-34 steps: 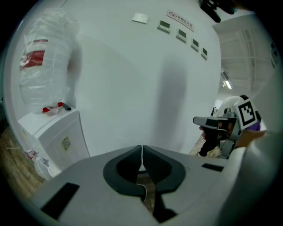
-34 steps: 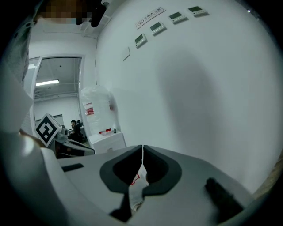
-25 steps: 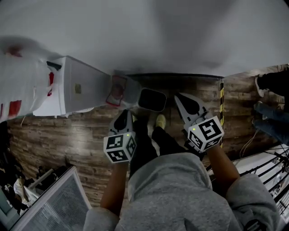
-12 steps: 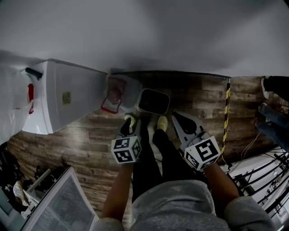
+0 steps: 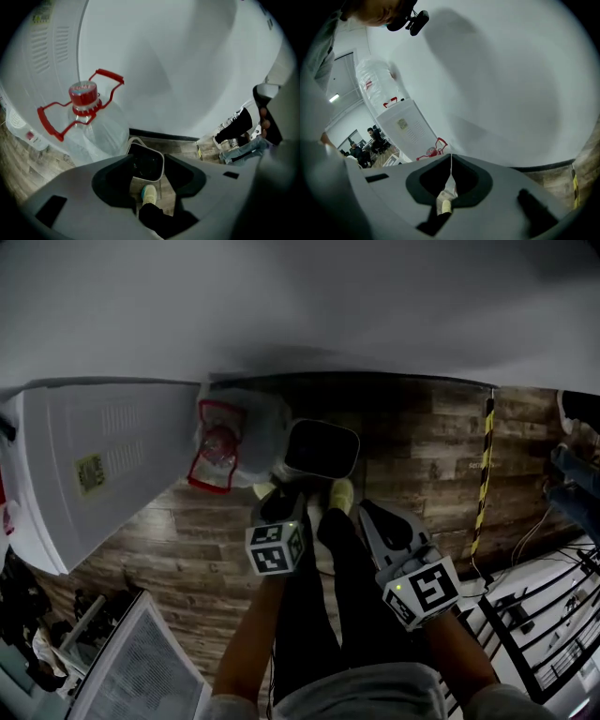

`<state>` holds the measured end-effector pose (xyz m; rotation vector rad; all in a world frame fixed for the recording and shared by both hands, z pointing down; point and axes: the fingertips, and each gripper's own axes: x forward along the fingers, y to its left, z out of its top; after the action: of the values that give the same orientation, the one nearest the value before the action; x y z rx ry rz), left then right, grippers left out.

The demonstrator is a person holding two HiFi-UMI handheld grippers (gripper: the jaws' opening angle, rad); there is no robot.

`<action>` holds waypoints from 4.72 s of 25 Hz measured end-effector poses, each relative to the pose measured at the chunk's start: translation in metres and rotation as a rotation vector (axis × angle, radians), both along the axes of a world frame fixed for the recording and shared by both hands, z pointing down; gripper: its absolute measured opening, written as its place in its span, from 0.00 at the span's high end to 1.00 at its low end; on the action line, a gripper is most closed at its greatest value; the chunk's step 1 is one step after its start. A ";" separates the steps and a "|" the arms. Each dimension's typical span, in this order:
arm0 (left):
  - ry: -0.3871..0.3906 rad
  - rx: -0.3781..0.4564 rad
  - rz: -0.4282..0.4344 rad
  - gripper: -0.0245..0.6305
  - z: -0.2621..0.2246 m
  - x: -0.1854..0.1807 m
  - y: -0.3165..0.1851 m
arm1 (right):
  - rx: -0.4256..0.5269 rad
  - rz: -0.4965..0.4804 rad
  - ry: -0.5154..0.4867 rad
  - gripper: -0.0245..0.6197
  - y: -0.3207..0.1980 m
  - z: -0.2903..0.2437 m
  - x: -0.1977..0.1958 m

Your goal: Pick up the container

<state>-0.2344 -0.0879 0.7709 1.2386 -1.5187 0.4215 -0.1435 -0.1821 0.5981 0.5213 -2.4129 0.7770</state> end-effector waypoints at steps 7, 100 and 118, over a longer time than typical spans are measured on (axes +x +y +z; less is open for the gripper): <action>0.038 -0.074 -0.080 0.64 0.110 -0.008 0.007 | -0.008 0.059 0.072 0.92 0.020 0.075 -0.006; 0.248 -0.223 0.013 0.93 -0.230 0.047 0.088 | 0.499 0.207 -0.010 0.92 -0.088 -0.336 0.178; 0.329 -0.197 0.035 0.93 -0.229 0.042 0.096 | 0.479 0.314 -0.062 0.92 -0.035 -0.352 0.147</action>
<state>-0.1927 0.0085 0.5419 1.1188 -1.1497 0.3610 0.0030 -0.2169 0.2457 1.0960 -2.6126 0.3257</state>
